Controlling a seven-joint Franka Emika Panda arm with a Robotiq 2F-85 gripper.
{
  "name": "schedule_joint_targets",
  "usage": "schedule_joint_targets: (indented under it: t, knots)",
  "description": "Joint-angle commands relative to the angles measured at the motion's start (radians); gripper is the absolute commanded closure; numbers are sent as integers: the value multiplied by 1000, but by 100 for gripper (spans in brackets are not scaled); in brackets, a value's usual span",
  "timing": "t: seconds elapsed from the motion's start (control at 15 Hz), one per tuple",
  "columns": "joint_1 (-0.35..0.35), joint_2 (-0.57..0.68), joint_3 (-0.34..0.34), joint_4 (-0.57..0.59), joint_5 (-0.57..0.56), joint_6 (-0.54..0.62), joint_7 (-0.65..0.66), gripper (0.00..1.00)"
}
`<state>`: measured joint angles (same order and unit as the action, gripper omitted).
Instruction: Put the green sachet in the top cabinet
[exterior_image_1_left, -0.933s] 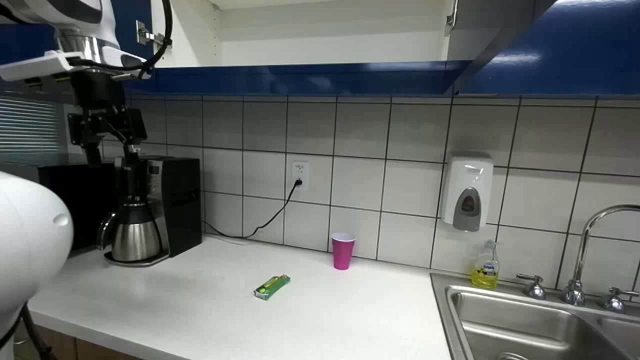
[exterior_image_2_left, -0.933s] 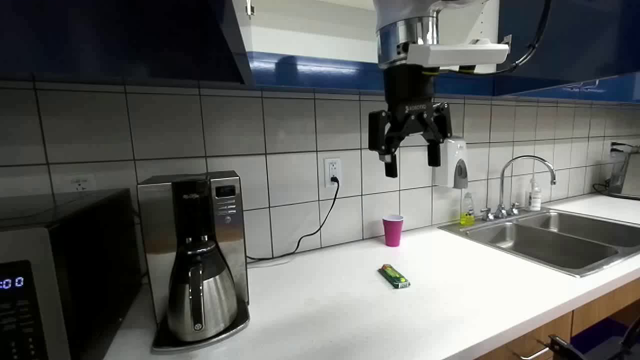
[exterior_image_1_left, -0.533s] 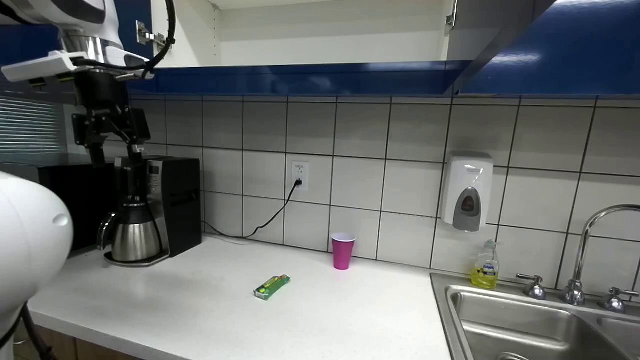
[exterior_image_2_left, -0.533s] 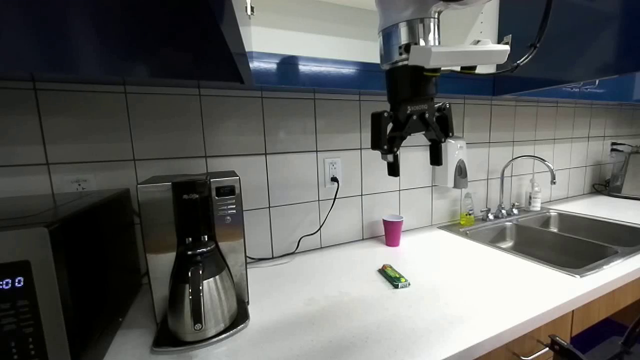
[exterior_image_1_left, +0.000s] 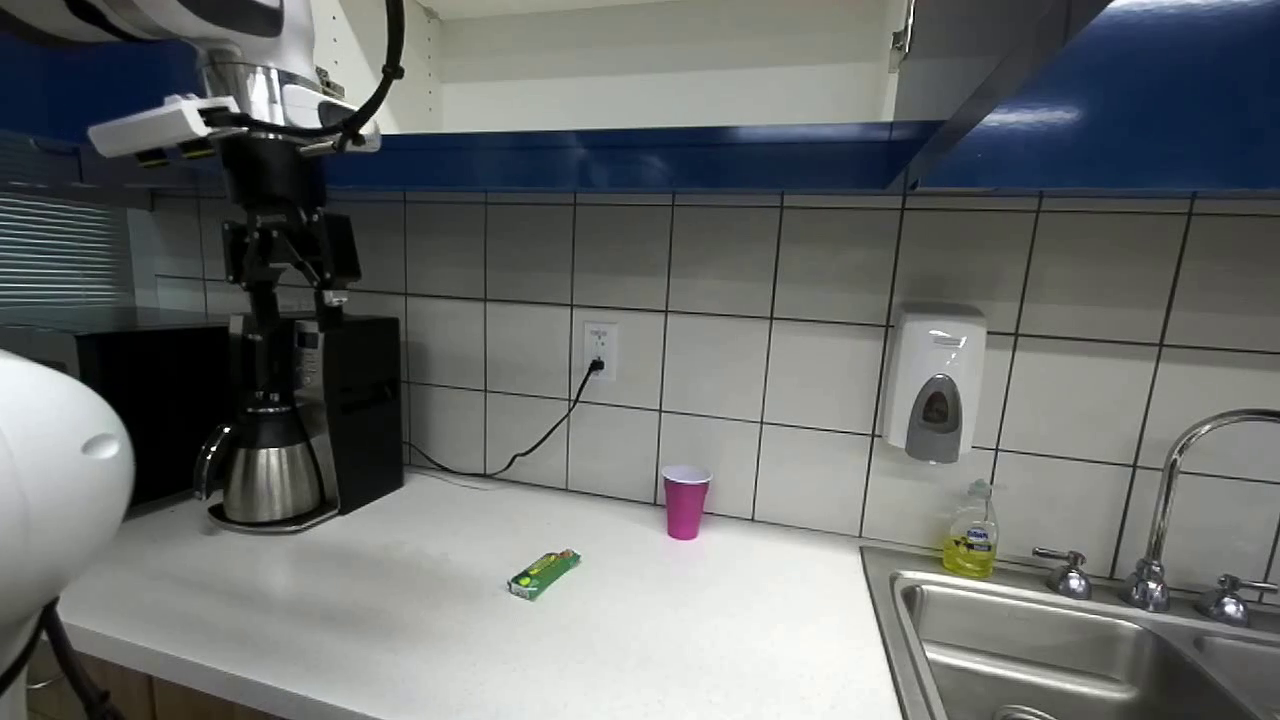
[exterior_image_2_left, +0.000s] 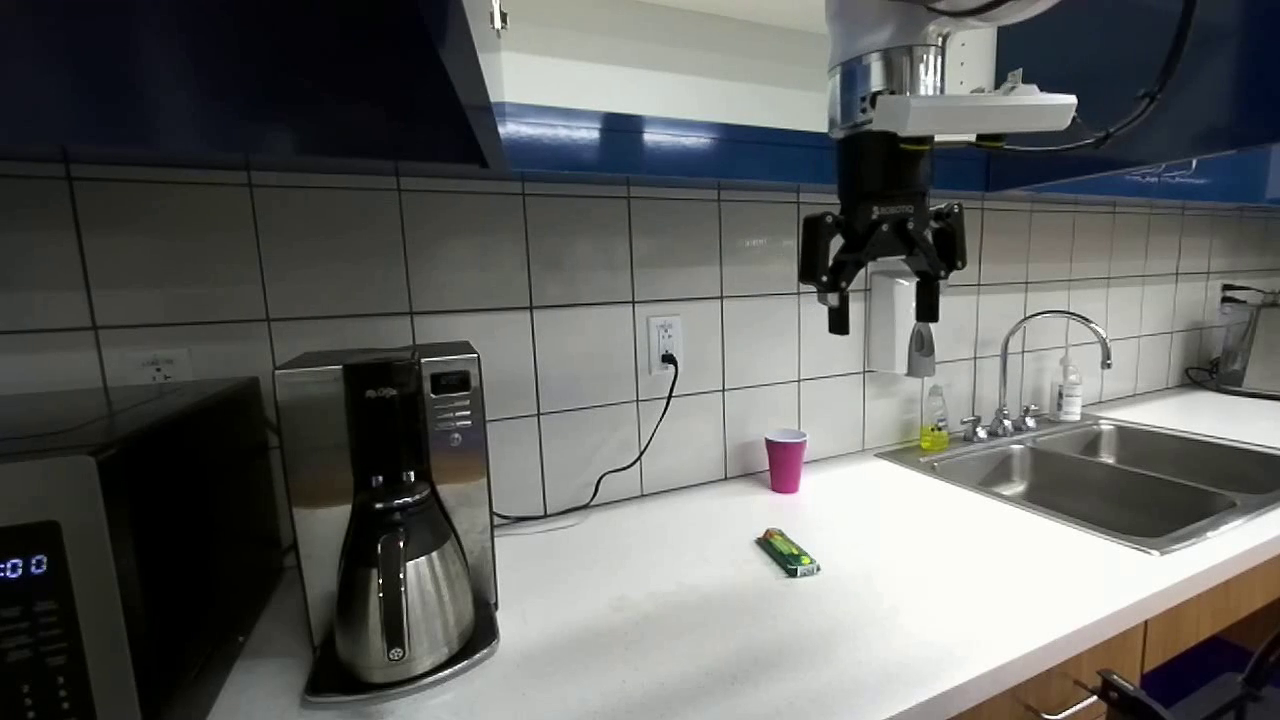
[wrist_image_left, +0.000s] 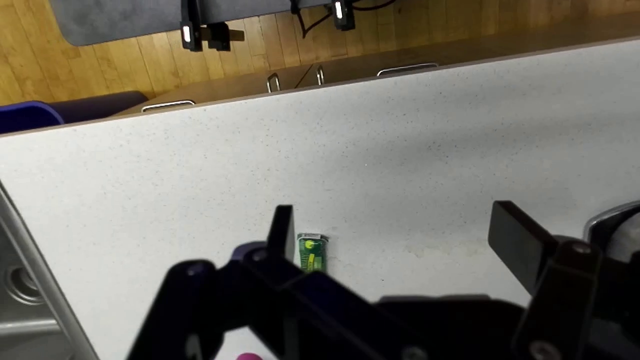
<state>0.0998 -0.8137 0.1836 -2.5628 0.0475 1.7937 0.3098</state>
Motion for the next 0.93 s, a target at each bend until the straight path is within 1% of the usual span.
schedule_joint_targets:
  t: [0.0,0.2,0.4,0.6,0.87]
  knots:
    - [-68,-95,-35,-55,-34,-23,8,0]
    - [-106,-74,-60,-63,-62,-8,-6,0]
    - [-107,-27,-94,-68,-94,28,-82,0]
    - [-104,15,-127,-84,-120,104,-139,0]
    - [-115,93,-158,-114,-131,255,-168,0]
